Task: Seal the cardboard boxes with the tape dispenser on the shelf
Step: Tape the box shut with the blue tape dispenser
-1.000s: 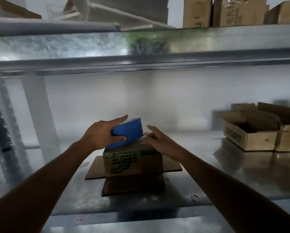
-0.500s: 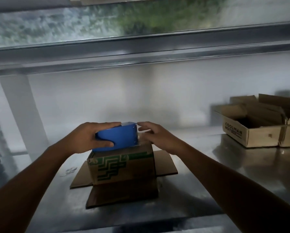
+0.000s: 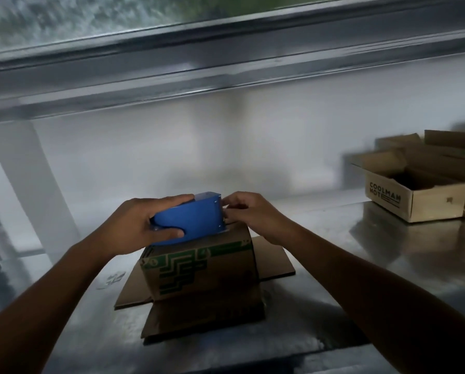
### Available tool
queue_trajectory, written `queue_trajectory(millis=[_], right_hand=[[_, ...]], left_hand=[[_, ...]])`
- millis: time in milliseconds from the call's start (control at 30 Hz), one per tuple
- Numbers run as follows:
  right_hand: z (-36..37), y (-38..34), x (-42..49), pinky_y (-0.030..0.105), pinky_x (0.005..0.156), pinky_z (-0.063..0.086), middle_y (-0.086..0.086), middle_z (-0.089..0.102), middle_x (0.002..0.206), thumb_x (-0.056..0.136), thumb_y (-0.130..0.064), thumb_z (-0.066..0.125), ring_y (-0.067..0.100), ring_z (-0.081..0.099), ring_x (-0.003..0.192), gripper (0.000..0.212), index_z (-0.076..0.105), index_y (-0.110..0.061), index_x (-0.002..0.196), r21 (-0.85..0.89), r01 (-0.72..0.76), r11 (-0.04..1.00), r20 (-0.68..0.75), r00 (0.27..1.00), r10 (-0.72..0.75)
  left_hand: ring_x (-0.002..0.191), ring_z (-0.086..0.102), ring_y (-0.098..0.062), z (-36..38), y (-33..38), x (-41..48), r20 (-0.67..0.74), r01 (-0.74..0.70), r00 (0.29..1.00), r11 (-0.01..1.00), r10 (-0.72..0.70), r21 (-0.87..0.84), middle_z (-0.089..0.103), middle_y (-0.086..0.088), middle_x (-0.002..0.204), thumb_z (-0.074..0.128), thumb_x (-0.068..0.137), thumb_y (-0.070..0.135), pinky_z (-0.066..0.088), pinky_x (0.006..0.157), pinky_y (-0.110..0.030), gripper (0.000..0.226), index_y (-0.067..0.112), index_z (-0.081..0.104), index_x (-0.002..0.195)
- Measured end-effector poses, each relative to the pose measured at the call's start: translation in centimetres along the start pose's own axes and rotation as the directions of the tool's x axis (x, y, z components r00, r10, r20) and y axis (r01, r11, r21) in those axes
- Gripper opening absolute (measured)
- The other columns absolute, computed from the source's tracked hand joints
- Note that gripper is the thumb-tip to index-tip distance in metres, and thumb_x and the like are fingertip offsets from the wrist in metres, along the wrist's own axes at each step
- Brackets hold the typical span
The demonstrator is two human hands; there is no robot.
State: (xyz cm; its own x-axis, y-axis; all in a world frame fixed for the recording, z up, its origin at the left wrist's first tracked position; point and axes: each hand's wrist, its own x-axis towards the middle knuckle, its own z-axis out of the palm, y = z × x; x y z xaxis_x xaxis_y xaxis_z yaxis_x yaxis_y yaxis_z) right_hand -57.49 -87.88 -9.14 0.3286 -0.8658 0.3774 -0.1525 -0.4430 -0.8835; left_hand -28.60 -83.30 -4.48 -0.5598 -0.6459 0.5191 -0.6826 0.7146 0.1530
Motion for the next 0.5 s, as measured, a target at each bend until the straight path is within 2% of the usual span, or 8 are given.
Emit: queue_trajectory(millis=[167, 333, 500], right_hand=[[0.5, 0.0, -0.3, 0.032, 0.080, 0.060, -0.005, 0.074, 0.091, 0.096, -0.013, 0.065, 0.011, 0.071, 0.088, 0.011, 0.073, -0.020, 0.095, -0.014, 0.041, 0.999, -0.062, 0.997, -0.042], [0.8, 0.0, -0.3, 0.033, 0.084, 0.058, -0.001, 0.073, 0.095, 0.098, -0.014, 0.064, 0.015, 0.070, 0.093, 0.008, 0.072, -0.015, 0.098, -0.026, 0.043, 0.999, -0.072, 0.996, -0.045], [0.9, -0.2, -0.4, 0.030, 0.084, 0.059, -0.003, 0.074, 0.092, 0.096, -0.011, 0.065, 0.012, 0.070, 0.090, 0.011, 0.073, -0.017, 0.093, -0.034, 0.061, 0.998, -0.105, 0.992, -0.064]], left_hand=[[0.116, 0.063, 0.004, 0.1, 0.7, 0.2, -0.038, 0.007, 0.999, 0.999, -0.008, -0.034, 0.061, 0.031, 0.133, 0.081, 0.070, 0.056, 0.057, 0.093, -0.027, 0.076, 0.053, 0.053, 0.141], [0.105, 0.071, -0.008, 0.8, 1.8, -0.3, -0.166, 0.037, 0.986, 0.998, -0.028, 0.051, 0.070, 0.013, 0.126, 0.079, 0.064, 0.061, 0.060, 0.089, -0.037, 0.081, 0.039, 0.058, 0.139], [0.098, 0.072, -0.008, 1.0, 1.7, 0.0, -0.209, 0.040, 0.978, 0.991, -0.013, 0.126, 0.072, 0.012, 0.122, 0.081, 0.065, 0.072, 0.060, 0.087, -0.030, 0.083, 0.038, 0.059, 0.138]])
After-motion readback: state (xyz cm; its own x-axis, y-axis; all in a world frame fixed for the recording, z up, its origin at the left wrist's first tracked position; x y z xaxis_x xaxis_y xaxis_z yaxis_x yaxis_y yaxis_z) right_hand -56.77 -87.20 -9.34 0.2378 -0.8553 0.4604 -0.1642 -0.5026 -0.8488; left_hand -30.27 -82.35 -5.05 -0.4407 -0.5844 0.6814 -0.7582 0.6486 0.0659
